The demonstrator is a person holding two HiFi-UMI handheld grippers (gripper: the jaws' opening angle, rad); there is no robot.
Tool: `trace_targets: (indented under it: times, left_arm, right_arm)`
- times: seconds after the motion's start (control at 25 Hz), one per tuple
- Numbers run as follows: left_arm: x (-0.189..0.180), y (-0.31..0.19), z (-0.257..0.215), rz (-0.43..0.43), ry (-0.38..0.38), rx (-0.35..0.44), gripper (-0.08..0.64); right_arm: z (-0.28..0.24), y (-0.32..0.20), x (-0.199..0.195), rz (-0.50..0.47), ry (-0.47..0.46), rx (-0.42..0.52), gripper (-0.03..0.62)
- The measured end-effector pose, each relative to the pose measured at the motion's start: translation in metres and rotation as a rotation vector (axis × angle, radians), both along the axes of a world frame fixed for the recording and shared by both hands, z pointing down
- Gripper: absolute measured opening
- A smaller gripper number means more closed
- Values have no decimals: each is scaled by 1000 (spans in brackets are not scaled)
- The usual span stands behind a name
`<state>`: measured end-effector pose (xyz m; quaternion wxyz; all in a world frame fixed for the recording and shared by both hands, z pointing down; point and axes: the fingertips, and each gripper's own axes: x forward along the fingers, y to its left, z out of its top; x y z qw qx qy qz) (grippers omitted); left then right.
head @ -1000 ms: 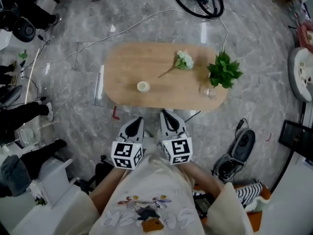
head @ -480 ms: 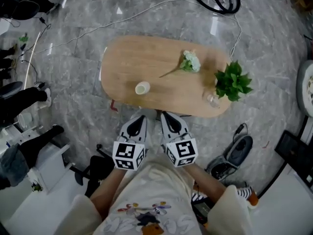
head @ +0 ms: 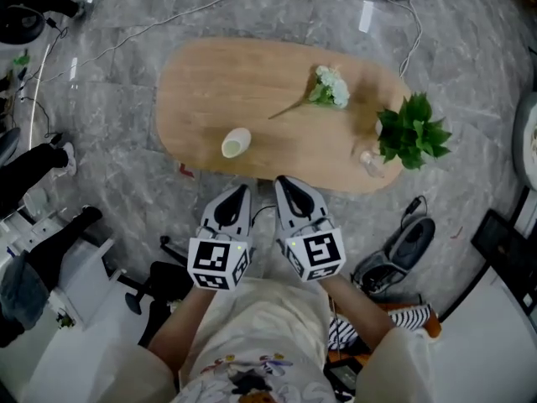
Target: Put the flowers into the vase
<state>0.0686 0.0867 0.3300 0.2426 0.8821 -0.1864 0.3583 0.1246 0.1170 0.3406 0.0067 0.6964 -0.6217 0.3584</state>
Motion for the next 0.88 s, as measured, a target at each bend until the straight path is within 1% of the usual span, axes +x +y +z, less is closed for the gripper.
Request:
trace_targets:
  times: [0.28, 0.56, 0.88]
  left_arm:
    - [10, -12, 35, -4, 1, -15, 0]
    - [15, -18, 70, -17, -3, -29, -2]
    - [24, -27, 99, -29, -5, -12, 0]
  right_arm:
    - [45, -11, 22, 76, -13, -29, 8]
    - [84, -21, 34, 70, -20, -53, 8]
    - [126, -26, 45, 144, -79, -71, 8]
